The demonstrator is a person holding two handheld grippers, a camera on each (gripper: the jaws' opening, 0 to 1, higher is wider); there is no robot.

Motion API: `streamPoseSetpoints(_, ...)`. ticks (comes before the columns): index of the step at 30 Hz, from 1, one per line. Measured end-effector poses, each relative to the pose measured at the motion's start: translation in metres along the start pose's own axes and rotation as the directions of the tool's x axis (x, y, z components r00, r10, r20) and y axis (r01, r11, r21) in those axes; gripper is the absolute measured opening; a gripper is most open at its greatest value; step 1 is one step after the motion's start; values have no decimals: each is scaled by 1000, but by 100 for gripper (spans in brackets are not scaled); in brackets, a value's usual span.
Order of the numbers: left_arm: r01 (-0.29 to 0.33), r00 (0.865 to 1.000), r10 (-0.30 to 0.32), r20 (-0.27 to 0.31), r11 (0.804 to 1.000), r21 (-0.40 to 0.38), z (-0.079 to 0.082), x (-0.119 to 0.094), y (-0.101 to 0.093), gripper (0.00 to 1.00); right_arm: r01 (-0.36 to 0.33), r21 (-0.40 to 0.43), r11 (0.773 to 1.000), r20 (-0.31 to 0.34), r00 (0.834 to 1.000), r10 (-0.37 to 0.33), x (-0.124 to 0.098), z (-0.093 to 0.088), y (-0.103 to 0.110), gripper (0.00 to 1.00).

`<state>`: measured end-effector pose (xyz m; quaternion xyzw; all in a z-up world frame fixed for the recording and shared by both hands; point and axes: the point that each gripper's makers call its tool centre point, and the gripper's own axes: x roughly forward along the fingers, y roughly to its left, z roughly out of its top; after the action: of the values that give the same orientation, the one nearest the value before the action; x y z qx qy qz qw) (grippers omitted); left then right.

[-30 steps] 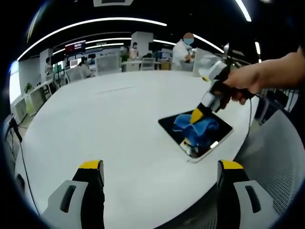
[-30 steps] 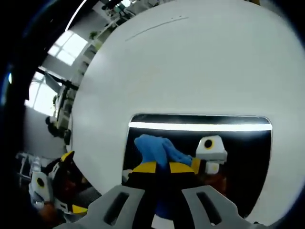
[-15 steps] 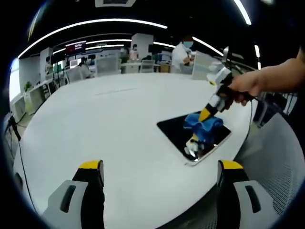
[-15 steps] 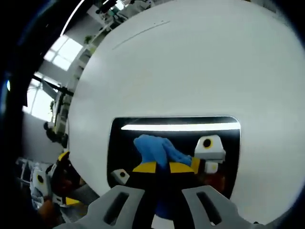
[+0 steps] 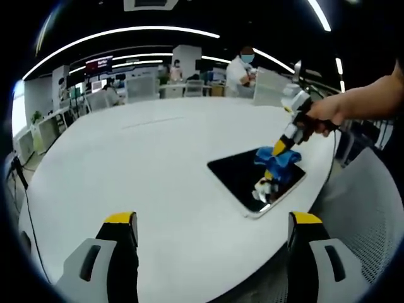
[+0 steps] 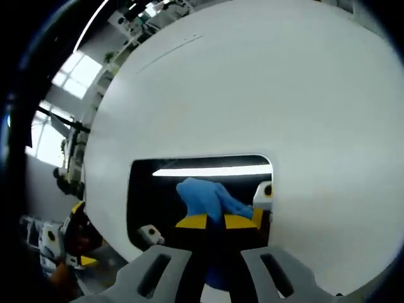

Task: Wipe the mirror surface with the cleaning cloth until all visible marks leave the cleaned area.

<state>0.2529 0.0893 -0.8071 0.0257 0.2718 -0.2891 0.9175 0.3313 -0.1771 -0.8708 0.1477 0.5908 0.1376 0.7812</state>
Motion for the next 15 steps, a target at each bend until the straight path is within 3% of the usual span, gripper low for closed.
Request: streamPoseSetpoints(15, -11, 1000, 11, -5, 1000, -1, -1, -1, 2, 99, 25, 8, 1000, 16, 1000, -25, -13, -6, -22, 2)
